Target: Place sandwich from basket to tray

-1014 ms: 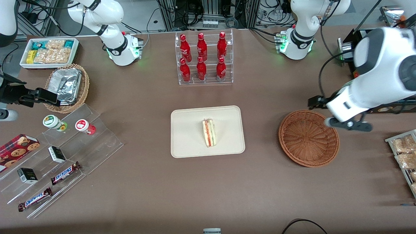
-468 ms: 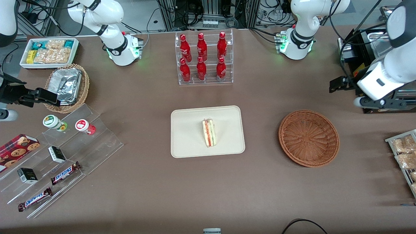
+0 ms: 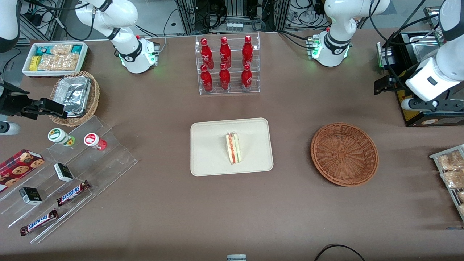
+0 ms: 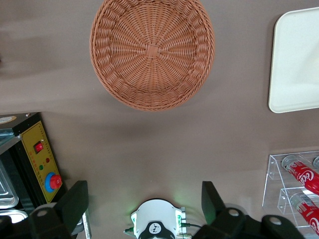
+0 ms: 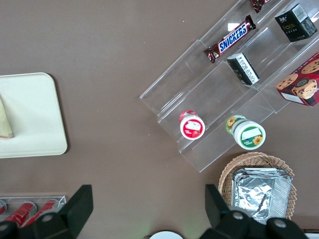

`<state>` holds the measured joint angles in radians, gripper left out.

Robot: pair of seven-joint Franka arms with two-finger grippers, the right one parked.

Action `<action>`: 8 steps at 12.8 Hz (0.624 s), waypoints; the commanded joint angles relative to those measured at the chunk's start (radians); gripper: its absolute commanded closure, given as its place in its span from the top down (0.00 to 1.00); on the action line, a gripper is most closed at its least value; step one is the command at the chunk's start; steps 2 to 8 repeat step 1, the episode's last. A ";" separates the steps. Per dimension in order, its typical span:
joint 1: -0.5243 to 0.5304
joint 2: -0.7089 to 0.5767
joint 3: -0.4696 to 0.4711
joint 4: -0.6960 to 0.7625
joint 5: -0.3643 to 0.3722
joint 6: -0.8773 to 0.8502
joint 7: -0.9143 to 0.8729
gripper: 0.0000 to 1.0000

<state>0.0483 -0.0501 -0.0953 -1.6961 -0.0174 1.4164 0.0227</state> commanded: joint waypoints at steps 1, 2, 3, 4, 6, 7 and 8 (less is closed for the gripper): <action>0.015 -0.024 0.015 0.003 0.010 -0.019 0.006 1.00; 0.015 -0.024 0.015 0.003 0.010 -0.019 0.006 1.00; 0.015 -0.024 0.015 0.003 0.010 -0.019 0.006 1.00; 0.015 -0.024 0.015 0.003 0.010 -0.019 0.006 1.00; 0.015 -0.024 0.015 0.003 0.010 -0.019 0.006 1.00; 0.015 -0.024 0.015 0.003 0.010 -0.019 0.006 1.00; 0.015 -0.024 0.015 0.003 0.010 -0.019 0.006 1.00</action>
